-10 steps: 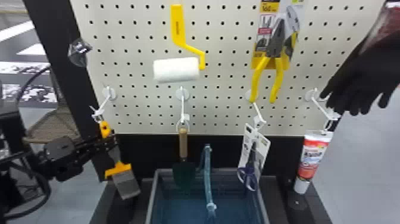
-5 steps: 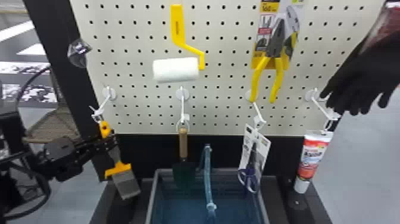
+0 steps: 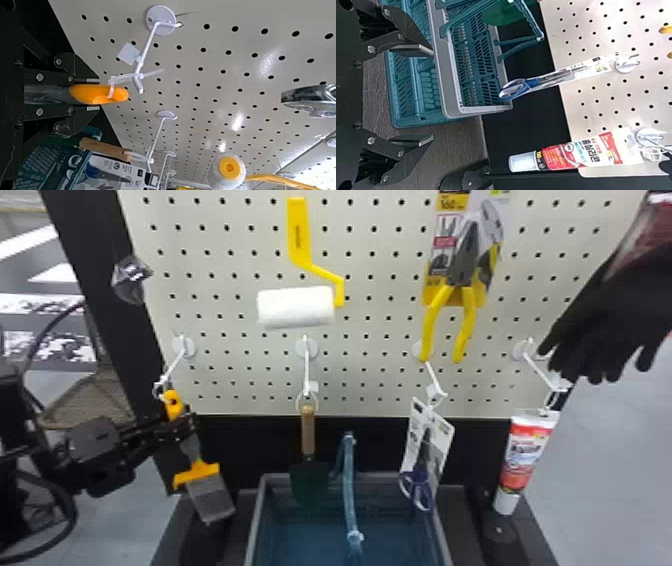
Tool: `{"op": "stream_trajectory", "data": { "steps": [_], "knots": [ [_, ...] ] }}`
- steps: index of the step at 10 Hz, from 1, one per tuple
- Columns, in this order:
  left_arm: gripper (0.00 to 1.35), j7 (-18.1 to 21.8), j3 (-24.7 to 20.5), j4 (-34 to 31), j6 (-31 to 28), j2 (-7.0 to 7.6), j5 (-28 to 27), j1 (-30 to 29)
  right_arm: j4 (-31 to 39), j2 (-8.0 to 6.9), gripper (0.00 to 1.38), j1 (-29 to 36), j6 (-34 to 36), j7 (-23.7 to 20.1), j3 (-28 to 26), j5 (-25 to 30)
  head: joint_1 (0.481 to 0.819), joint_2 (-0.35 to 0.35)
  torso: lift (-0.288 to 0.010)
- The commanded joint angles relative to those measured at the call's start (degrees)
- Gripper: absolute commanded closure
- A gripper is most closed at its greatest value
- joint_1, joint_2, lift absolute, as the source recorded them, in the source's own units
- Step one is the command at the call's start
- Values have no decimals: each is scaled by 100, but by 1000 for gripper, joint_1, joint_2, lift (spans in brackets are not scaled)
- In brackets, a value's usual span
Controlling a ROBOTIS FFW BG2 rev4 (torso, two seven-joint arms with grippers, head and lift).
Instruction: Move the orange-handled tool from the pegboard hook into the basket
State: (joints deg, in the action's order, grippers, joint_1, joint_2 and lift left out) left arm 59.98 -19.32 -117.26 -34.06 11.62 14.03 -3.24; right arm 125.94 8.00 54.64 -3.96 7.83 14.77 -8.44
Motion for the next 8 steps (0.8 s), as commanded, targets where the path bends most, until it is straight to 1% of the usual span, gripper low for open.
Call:
{"op": "stream_trajectory", "data": {
  "steps": [1,4,7,8],
  "knots": [
    [1187,-13,-1,-263,-56,-19,20,-73,-1,0,502,-10,0,8,-1,0,549,0,-100],
    [1187,-39,-63,-755,-179,-19,-6,-147,-15,0,502,-10,0,-1,-1,0,549,0,-100],
    [1187,-127,-80,-1163,-223,-54,38,-196,-29,0,502,-23,0,-1,-1,0,549,0,-100],
    [1187,-294,-107,-1290,-171,-107,240,-332,-29,0,502,-23,0,8,-1,0,549,0,-100]
  ]
}}
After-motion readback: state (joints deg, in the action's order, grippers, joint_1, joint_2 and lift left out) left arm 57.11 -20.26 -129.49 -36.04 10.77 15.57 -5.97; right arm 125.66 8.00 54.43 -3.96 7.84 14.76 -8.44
